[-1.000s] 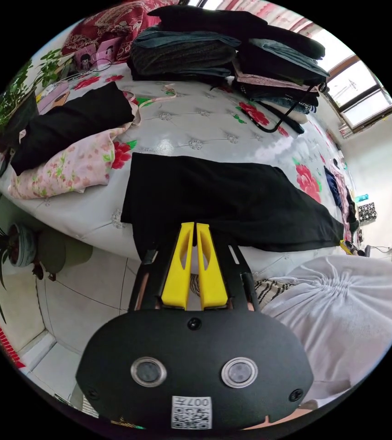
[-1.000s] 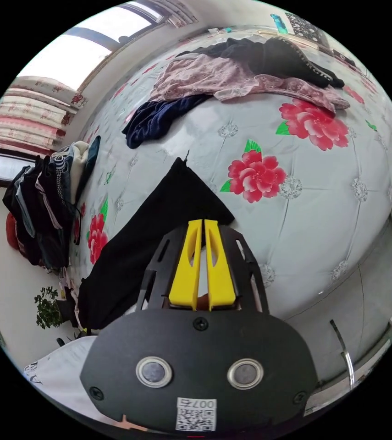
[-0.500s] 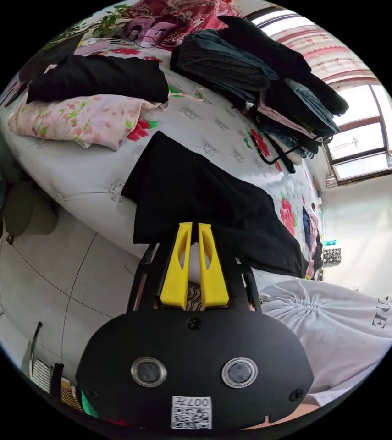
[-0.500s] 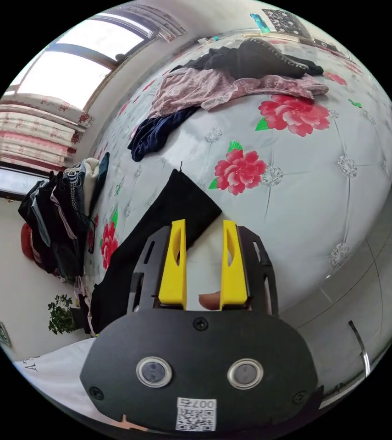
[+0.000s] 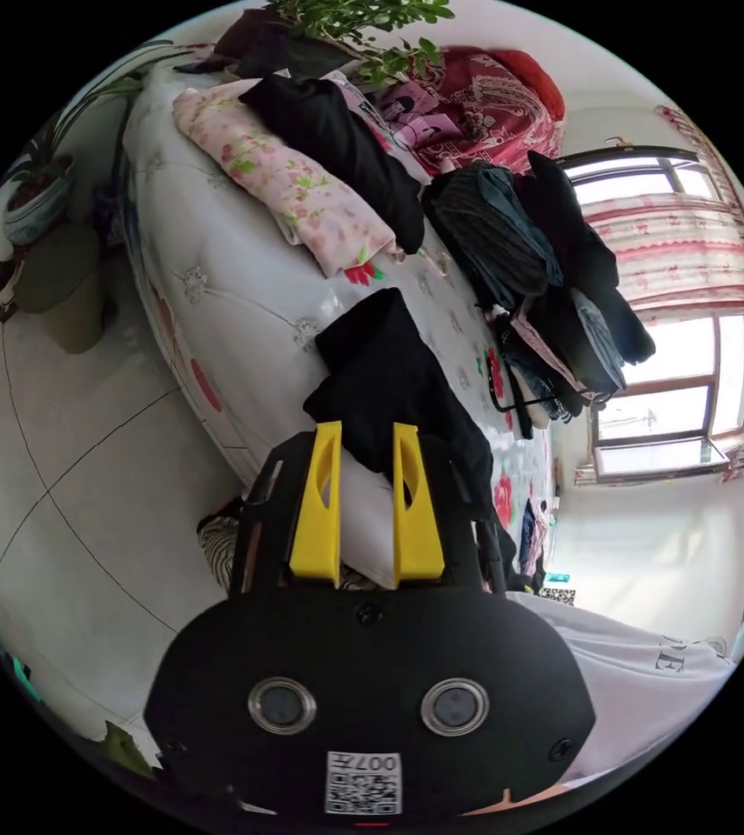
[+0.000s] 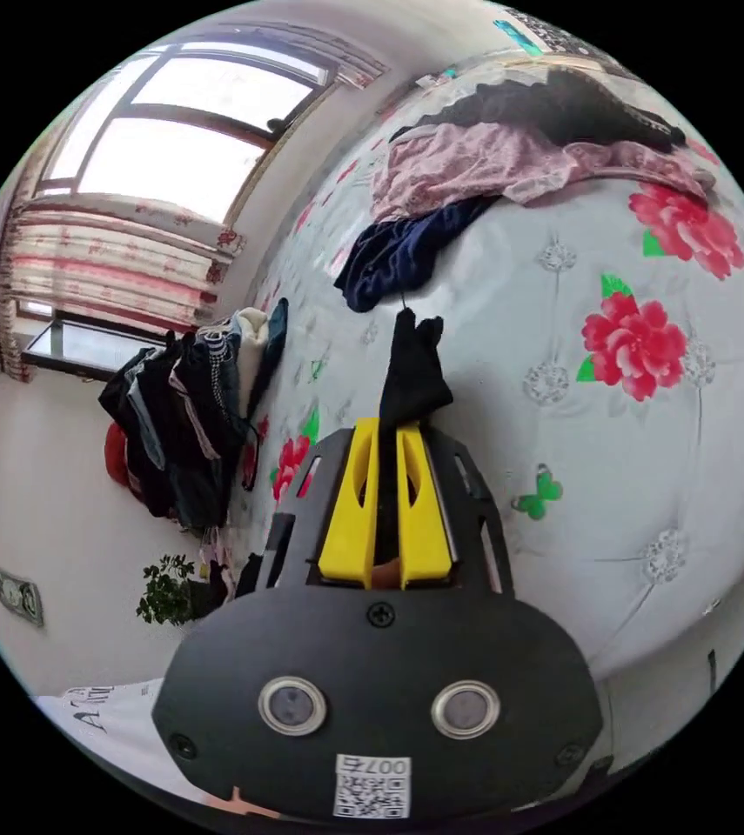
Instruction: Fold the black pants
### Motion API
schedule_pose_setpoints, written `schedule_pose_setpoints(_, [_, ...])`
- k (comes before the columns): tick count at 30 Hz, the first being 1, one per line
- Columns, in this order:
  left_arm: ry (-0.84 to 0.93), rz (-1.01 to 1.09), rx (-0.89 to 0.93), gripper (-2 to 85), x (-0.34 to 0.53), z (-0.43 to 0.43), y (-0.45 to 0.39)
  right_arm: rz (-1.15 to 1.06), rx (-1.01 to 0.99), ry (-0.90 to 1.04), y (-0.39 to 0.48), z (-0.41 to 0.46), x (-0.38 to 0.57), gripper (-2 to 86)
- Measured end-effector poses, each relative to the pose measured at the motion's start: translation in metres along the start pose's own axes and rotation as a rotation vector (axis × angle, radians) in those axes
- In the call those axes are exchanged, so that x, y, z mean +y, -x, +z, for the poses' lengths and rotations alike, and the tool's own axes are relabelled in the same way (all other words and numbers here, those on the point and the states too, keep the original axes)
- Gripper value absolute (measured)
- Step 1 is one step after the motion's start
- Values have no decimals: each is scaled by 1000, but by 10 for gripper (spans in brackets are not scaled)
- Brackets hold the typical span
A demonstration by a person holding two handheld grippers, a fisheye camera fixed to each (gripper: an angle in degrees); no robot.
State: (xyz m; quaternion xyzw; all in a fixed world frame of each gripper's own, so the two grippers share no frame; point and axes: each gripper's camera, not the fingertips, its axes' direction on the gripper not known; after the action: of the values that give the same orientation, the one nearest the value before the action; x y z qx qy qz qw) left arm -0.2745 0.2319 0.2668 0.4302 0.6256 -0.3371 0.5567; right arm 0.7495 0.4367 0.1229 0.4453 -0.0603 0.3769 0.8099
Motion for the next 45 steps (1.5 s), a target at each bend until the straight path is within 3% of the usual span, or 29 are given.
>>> schedule_pose_setpoints(6, [1, -111, 0, 19, -27, 6, 11, -626, -171, 210, 157, 44, 83, 13])
schedule_pose_setpoints(9, [-4, -74, 35, -5, -38, 8, 3, -921, -188, 429, 211, 97, 174, 19])
schedule_pose_setpoints(11, [-6, -36, 64, -8, -44, 10, -6, -1049, -135, 692, 217, 159, 250, 23])
schedule_pose_setpoints(13, [-2, 2, 88, -8, -51, 12, -15, -1073, -82, 848, 209, 195, 293, 26])
schedule_pose_setpoints(16, [-2, 92, 41, -5, -59, 10, -34, -1043, -90, 903, 192, 212, 325, 27])
schedule_pose_setpoints(19, [-53, 195, -135, 23, -55, 7, -47, -1012, -41, 847, 175, 213, 327, 22])
schedule_pose_setpoints(23, [81, 225, -251, 90, -55, 44, -41, -898, -11, 798, 145, 221, 323, 21])
schedule_pose_setpoints(32, [154, 307, -250, -2, -61, 71, -78, -960, 252, 877, 111, 295, 387, 43])
schedule_pose_setpoints(36, [58, 445, -105, -5, -86, 51, -114, -949, 268, 849, 104, 306, 397, 46])
schedule_pose_setpoints(39, [97, 499, -182, 1, -102, 73, -113, -918, 263, 852, 98, 315, 397, 51])
schedule_pose_setpoints(42, [287, 399, -354, 23, -104, 135, -58, -889, 258, 847, 92, 322, 397, 56])
schedule_pose_setpoints(45, [165, 287, -204, 53, -92, 125, -26, -888, 262, 839, 91, 324, 400, 61])
